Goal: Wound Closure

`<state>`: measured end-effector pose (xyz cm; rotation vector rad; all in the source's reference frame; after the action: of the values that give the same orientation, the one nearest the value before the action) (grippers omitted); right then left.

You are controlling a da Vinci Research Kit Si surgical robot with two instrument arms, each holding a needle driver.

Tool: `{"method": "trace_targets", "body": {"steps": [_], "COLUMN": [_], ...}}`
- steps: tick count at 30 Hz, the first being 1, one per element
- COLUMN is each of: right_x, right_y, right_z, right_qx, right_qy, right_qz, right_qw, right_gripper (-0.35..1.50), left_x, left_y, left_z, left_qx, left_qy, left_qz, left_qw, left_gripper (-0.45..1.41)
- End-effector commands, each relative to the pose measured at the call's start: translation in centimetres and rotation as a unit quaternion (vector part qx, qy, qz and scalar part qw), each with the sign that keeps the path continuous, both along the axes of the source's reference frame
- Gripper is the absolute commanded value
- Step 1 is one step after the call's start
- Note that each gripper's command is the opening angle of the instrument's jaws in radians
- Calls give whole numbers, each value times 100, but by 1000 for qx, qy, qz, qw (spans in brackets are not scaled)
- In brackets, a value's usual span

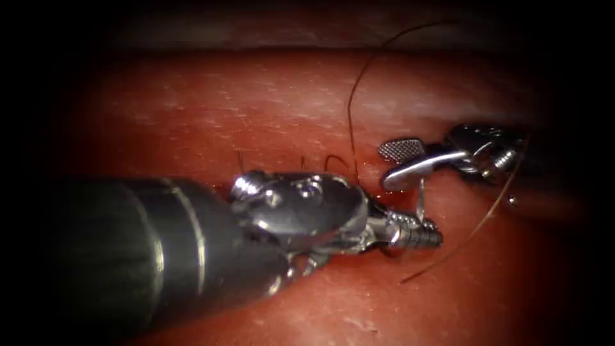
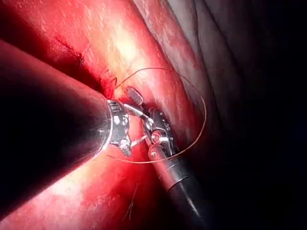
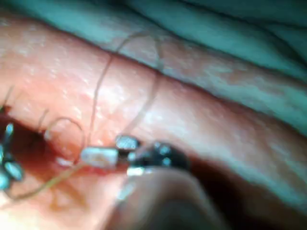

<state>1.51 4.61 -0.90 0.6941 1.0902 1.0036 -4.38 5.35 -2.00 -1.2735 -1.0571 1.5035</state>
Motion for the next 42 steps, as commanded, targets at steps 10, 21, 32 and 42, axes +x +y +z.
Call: {"method": "trace_targets", "body": {"steps": [10,21,32,42], "right_x": [7,-1,-4,11], "right_y": [2,2,-17,-18], "right_z": [2,-28,-84,-79], "right_qx": [1,-5,-76,-97], "right_qy": [1,5,13,-27], "right_qz": [0,-10,-41,-18], "right_qw": [1000,1000,996,995], "right_gripper": [142,135,122,108], "left_x": [31,72,93,99], "left_y": [0,2,55,44], "left_z": [-13,-46,-107,-108], "left_qx": [-66,-381,-476,-476], "left_qy": [-62,-56,-22,-20], "left_qz": [78,171,123,130], "left_qw": [993,907,870,870], "left_gripper": [-35,-35,-35,-35]}}
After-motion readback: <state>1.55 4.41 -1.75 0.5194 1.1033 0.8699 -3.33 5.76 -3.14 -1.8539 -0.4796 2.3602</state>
